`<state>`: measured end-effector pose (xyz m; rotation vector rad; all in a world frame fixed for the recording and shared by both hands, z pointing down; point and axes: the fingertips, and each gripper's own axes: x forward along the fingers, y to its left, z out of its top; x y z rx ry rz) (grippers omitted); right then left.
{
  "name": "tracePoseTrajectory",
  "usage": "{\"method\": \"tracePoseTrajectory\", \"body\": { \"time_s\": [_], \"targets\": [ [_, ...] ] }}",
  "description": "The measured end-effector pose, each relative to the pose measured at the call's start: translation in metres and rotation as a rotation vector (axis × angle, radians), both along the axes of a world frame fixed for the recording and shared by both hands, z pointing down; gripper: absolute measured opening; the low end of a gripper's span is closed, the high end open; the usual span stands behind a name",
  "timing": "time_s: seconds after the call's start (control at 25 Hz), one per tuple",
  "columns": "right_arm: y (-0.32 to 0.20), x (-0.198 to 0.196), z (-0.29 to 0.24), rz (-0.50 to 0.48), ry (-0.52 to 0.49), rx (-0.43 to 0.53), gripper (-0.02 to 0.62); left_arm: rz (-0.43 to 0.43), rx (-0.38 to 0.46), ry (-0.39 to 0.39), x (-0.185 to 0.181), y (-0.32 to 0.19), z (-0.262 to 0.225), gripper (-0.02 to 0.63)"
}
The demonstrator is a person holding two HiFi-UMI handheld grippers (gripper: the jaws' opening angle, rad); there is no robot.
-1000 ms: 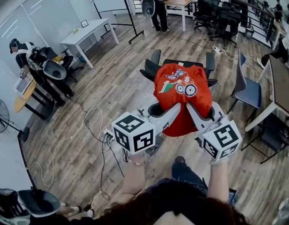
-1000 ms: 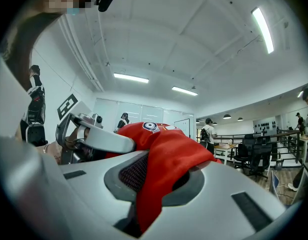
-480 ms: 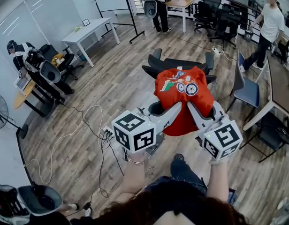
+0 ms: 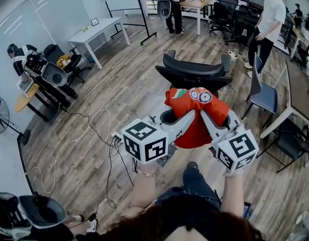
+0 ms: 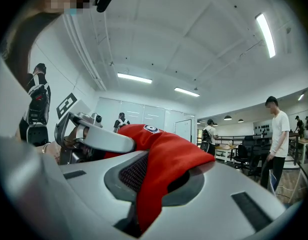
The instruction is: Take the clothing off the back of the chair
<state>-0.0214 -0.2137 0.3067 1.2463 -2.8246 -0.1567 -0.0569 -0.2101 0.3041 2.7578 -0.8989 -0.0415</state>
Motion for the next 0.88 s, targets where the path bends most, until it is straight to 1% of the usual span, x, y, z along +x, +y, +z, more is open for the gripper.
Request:
{"method": "tracePoseTrajectory", "body": {
  "time_s": [0.12,0.36,0.56,0.88],
  "targets": [
    [0.009,-0.004,0.002,0.005,0.001,-0.007,0.058,-0.002,-0.008,0.006,-0.004,0.008,0.002,0.101],
    [0.029,-0.015,0.011,0.021,0.005,-0.032,0.058,-0.012,-0.020,-0.006,-0.015,0.029,0.011,0.101],
    [0.037,-0.018,0.013,0.028,0.002,-0.044,0.057,-0.012,-0.023,0.000,-0.018,0.036,0.013,0.101],
    [0.044,-0.024,0.014,0.028,0.018,-0.042,0.057,-0.031,-0.001,-0.018,-0.024,0.044,0.014,0.102]
  ]
}}
